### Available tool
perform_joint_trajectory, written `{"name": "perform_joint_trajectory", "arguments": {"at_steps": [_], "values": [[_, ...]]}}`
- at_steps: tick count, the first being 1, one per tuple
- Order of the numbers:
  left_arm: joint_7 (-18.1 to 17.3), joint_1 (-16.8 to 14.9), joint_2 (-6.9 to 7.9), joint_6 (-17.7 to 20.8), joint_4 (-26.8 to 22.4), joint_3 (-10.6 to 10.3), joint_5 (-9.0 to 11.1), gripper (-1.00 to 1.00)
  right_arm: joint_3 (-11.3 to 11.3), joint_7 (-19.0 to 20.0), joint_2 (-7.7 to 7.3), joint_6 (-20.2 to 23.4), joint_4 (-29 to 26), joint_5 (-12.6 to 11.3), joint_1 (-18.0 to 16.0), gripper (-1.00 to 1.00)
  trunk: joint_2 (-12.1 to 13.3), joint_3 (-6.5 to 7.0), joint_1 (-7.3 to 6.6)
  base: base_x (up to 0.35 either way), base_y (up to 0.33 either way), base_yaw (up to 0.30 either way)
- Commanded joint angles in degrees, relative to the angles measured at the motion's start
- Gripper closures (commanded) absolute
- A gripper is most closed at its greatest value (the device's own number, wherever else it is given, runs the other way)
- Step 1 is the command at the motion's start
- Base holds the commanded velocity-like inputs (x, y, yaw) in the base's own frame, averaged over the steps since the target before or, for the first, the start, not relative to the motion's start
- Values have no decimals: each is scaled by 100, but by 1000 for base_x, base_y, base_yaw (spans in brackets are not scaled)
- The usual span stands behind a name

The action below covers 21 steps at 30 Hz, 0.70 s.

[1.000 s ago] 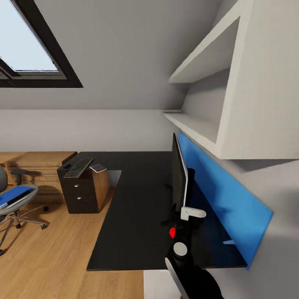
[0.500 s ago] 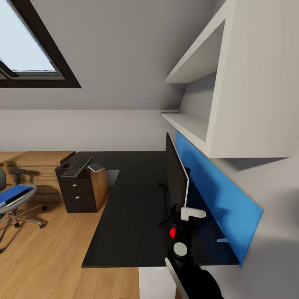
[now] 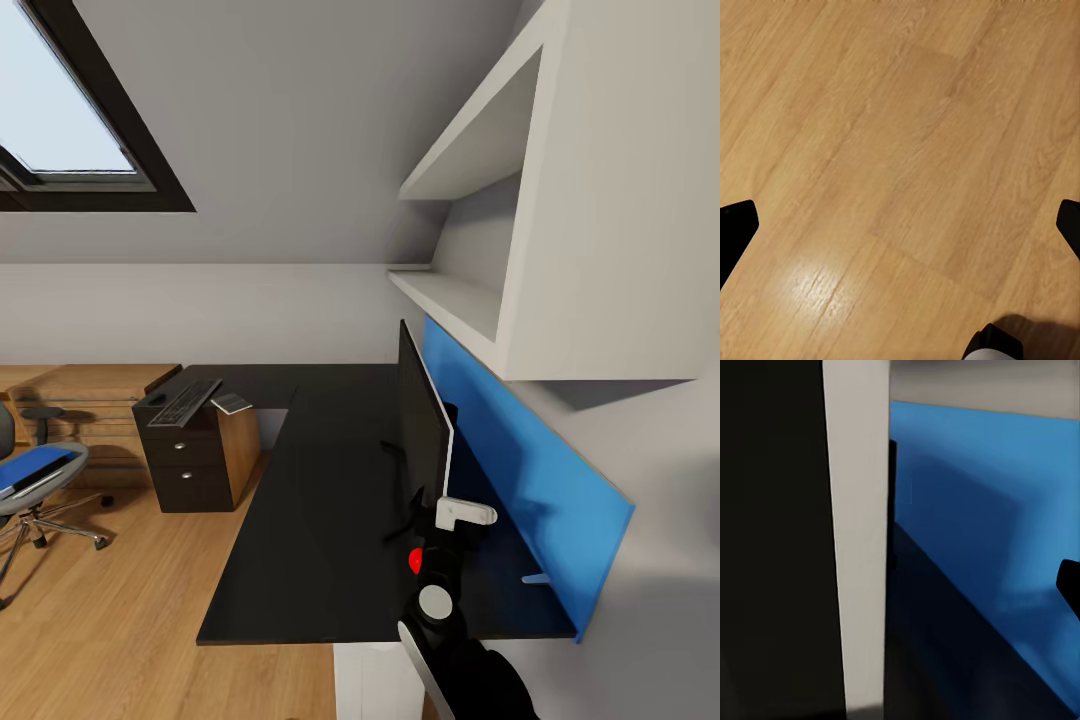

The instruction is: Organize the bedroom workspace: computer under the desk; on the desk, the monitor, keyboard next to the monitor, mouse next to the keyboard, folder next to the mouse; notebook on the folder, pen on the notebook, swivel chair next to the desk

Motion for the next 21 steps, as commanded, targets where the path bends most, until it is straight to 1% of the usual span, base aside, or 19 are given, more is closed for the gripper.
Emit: {"name": "perform_joint_trajectory", "arguments": {"at_steps": [1, 18, 21], "values": [[2, -4, -1, -17, 3, 43, -27, -100, 12, -35, -3, 42, -9, -13, -6, -100, -5, -7, 0, 0, 0, 0], [2, -4, -1, -17, 3, 43, -27, -100, 2, -35, -13, 39, -14, -13, -6, -100, -5, -7, 0, 0, 0, 0], [2, -4, -1, -15, 3, 43, -27, -100, 3, -32, -13, 36, -14, -13, -6, -100, -5, -7, 0, -168, 0, 0]]}}
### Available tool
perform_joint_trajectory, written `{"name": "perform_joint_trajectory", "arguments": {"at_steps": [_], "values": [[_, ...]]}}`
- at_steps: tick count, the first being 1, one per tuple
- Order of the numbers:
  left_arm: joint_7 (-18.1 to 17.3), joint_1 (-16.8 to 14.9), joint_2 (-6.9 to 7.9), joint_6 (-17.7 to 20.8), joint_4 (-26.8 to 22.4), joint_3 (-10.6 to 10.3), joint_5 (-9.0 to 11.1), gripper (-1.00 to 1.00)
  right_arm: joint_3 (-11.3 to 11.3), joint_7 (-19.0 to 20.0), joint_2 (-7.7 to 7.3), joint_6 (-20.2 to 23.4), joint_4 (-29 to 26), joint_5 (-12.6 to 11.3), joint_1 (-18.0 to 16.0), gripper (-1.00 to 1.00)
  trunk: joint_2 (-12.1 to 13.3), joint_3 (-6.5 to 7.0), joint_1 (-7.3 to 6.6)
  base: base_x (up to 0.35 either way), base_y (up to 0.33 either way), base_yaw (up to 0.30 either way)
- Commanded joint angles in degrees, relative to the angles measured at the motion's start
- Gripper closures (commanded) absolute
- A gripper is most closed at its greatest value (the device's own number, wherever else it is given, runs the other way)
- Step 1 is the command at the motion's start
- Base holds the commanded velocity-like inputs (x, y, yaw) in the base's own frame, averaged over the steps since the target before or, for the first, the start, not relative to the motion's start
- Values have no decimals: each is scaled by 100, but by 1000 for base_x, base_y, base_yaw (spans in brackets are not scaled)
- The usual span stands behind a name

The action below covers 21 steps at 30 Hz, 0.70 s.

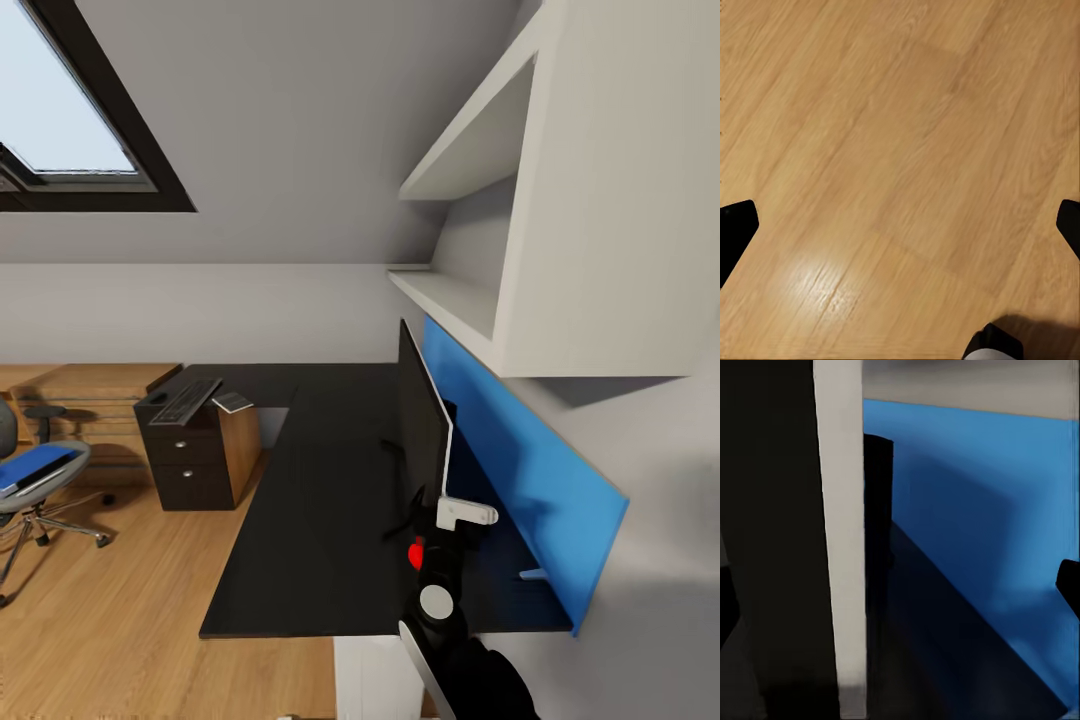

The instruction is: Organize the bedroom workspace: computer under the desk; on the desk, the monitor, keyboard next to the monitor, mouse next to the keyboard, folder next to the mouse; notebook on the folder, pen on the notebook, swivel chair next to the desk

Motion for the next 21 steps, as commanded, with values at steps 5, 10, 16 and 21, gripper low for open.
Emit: {"name": "perform_joint_trajectory", "arguments": {"at_steps": [5, 10, 16, 21], "values": [[2, -4, -1, -11, 3, 43, -27, -100, 12, -33, -2, 47, -1, -14, -6, -100, -5, -7, -3, -321, -1, 0], [2, -4, -1, -14, 3, 43, -27, -100, 12, -30, -2, 47, 2, -14, -6, -100, -5, -7, -3, -166, -117, 0], [2, -4, 0, -18, 3, 43, -27, -100, 15, -29, -2, 47, 2, -14, -6, -100, -5, -7, -3, -19, -68, 0], [2, -6, 4, -18, 3, 43, -27, -100, 25, -27, -2, 40, 1, -14, -6, -100, -5, -7, -3, -2, -6, 0]]}}
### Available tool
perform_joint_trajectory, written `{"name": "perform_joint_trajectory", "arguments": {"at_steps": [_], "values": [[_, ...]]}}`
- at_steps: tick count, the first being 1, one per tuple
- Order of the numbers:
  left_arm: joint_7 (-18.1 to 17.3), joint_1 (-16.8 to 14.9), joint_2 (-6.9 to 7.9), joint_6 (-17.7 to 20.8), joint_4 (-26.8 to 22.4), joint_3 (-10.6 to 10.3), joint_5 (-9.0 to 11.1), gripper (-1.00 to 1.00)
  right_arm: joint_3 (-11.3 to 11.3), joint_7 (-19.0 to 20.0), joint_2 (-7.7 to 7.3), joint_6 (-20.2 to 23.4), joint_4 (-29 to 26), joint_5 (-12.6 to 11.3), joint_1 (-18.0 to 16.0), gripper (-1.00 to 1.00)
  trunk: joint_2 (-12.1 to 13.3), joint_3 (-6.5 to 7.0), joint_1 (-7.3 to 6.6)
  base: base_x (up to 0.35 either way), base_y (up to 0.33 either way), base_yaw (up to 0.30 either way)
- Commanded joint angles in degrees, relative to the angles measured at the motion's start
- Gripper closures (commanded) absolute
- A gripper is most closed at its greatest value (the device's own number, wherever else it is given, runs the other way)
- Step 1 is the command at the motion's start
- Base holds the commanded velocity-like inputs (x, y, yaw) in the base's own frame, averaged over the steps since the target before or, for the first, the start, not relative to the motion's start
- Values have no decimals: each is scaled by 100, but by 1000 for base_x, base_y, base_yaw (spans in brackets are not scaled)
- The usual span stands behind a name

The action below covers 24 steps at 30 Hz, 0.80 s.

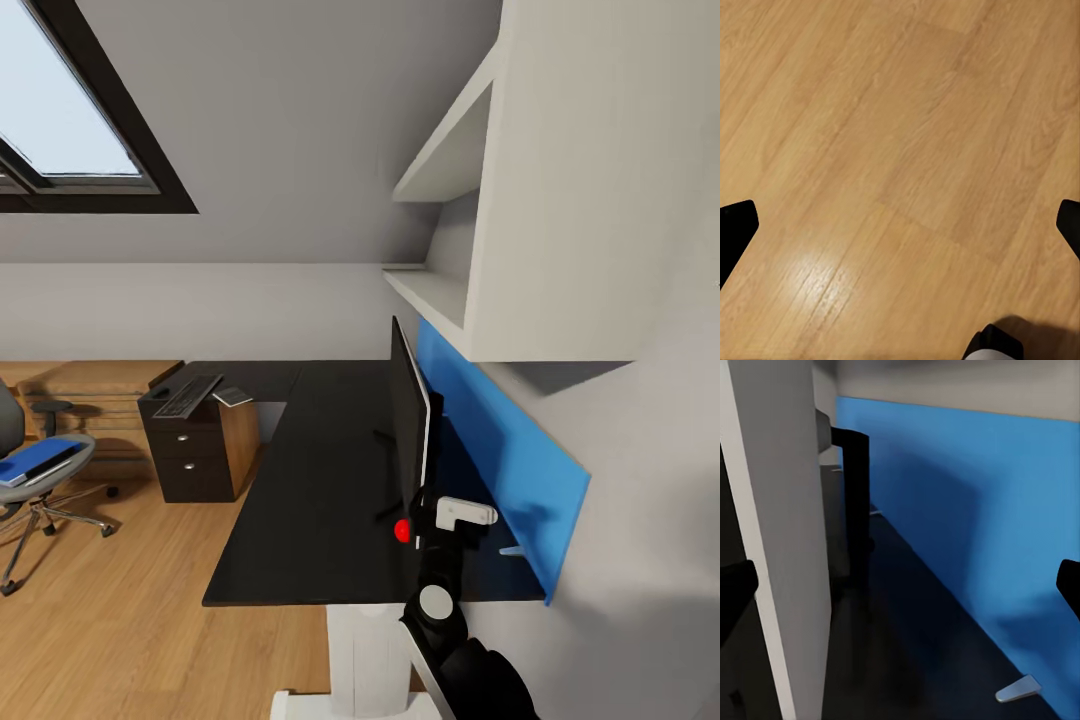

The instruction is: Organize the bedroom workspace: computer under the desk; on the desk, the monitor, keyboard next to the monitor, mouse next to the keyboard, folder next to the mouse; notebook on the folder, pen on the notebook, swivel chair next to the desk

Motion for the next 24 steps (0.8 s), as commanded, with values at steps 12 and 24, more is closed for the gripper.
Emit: {"name": "perform_joint_trajectory", "arguments": {"at_steps": [12, 24], "values": [[2, -5, 4, -17, 3, 43, -27, -100, 29, -28, -2, 44, -14, -13, -6, -100, -5, -7, 1, -10, 20, 0], [2, -2, 4, -25, 3, 43, -27, -100, 184, -7, -17, -83, -14, -6, -6, -100, -5, -7, 1, -45, 109, 0]]}}
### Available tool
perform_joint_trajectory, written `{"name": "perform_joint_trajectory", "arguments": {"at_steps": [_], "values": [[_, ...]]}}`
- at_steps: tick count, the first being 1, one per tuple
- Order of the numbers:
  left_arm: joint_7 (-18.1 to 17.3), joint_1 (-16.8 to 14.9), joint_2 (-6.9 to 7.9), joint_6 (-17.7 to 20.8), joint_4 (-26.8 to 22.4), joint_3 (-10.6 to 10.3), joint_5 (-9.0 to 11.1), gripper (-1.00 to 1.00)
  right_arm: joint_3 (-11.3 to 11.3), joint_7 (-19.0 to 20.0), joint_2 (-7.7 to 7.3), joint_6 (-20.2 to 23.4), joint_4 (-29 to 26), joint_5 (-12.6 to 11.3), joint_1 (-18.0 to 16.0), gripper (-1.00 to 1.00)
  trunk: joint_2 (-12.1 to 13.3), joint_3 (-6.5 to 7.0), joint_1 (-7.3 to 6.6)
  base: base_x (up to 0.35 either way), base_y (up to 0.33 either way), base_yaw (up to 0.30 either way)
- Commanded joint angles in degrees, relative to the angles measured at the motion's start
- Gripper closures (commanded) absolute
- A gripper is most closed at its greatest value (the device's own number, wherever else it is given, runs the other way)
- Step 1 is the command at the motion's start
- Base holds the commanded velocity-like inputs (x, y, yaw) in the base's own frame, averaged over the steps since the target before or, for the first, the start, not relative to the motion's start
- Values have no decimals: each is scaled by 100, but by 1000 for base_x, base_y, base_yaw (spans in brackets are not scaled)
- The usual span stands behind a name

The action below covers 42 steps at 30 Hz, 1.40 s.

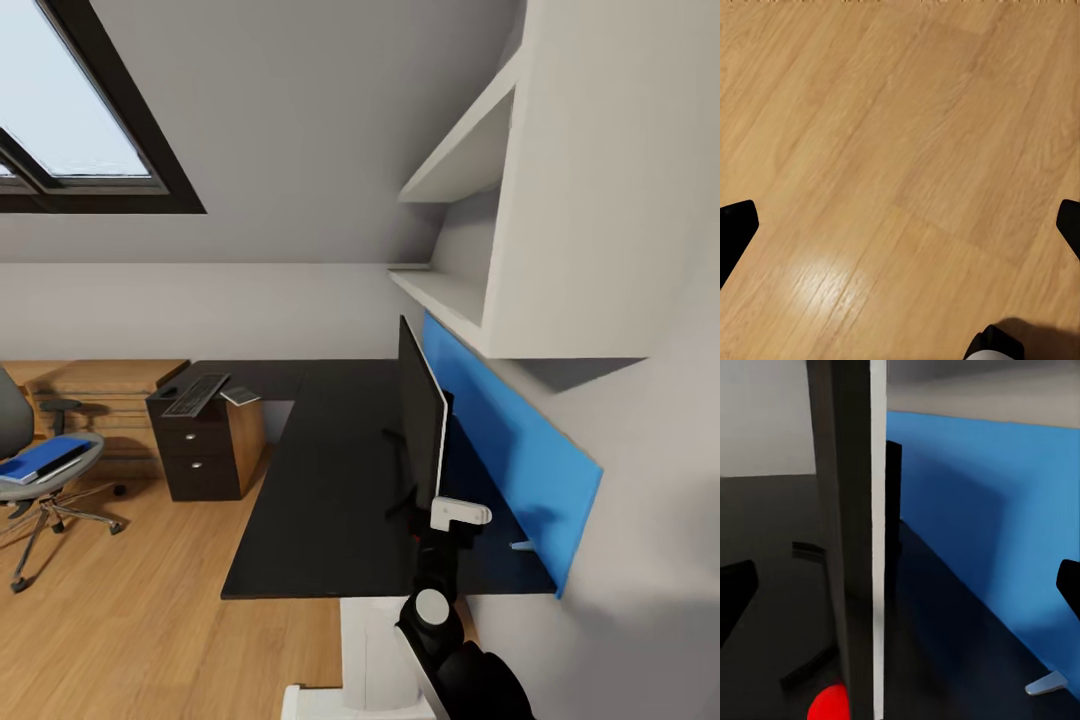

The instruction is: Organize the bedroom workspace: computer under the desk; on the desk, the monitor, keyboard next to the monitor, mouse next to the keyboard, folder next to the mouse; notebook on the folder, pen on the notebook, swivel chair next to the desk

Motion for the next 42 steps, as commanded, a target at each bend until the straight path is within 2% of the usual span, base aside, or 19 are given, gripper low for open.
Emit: {"name": "perform_joint_trajectory", "arguments": {"at_steps": [1, 25, 42], "values": [[2, -4, -1, -19, 3, 43, -27, -100, 14, -37, -3, 44, -8, -12, -6, -100, -4, -7, 2, 206, 2, 0], [2, -5, -9, -42, 3, 43, -27, -100, 3, -40, 4, 29, 1, -11, -6, -100, -4, -7, 2, 142, -19, 0], [2, -5, -3, -45, 3, 43, -27, -100, 3, -40, 4, 33, 9, -11, -6, -100, -4, -7, 2, -4, -99, 0]]}}
